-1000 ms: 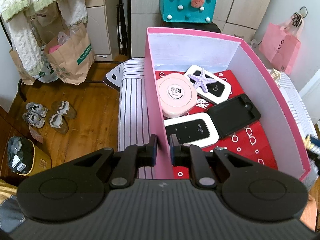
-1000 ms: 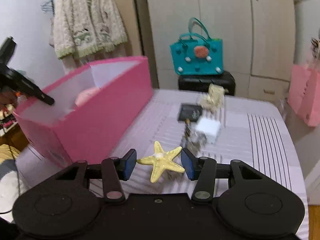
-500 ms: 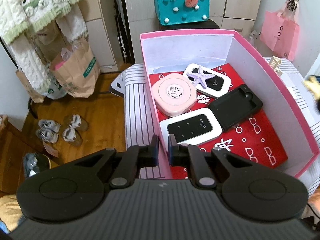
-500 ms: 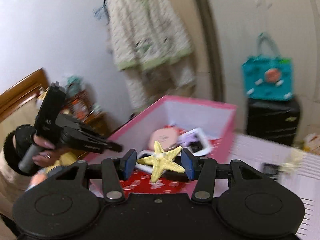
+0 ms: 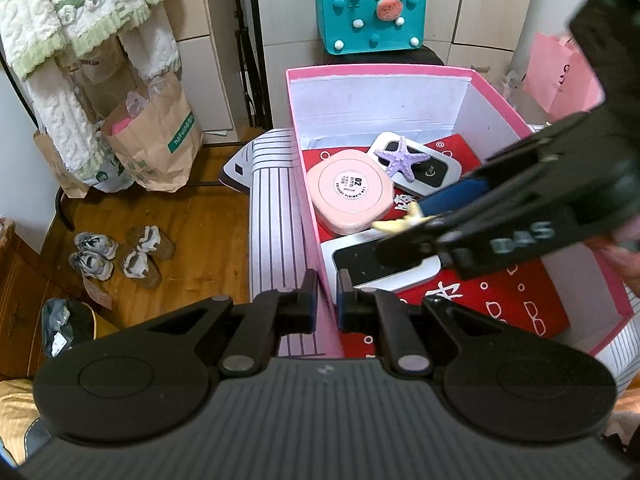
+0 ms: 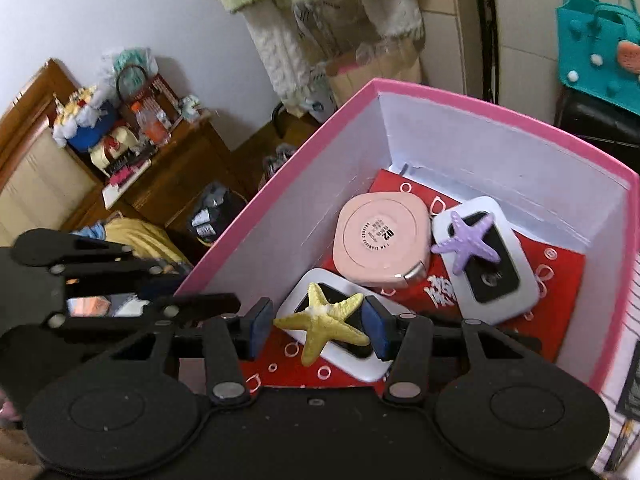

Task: Organize rigid objects
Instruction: 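Lower the yellow starfish onto the white router in the box, open right tool, then move the right tool to the white charger and close on it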

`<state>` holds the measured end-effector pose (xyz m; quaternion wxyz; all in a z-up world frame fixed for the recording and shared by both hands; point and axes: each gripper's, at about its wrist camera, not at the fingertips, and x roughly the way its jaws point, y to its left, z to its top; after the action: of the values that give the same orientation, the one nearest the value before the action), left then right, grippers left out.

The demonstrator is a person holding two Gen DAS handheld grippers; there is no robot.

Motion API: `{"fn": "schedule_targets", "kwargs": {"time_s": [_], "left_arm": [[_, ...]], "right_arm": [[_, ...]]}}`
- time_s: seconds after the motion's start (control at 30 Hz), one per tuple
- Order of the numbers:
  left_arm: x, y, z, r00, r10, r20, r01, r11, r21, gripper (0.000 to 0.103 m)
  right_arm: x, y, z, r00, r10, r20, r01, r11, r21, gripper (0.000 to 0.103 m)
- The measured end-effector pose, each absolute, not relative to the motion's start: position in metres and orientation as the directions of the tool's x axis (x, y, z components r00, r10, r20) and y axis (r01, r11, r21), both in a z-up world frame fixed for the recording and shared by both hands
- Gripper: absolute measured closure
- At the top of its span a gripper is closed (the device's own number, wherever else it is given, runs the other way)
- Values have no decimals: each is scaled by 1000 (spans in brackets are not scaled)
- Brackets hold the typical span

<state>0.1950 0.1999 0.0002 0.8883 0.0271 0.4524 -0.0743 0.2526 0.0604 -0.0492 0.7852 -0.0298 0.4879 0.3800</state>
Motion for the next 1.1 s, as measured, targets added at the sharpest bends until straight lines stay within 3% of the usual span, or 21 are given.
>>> {"fn": "schedule_targets", "kwargs": {"time_s": [0.37,0.73,1.1], "left_arm": [[198,203,1,572,-126,-811,160,986,-41,94],[197,205,1,575,-138,-807,159,986,-55,94],[197,200,2,571,-110,-814,139,990,-36,94]], "right_arm": [[263,79,-75,254,480,-840,-604,757,250,47],[221,-5,-19,390,603,-695,-590,744,314,45],[175,-117,0,564,534,-630,-476,834,281,42]]}}
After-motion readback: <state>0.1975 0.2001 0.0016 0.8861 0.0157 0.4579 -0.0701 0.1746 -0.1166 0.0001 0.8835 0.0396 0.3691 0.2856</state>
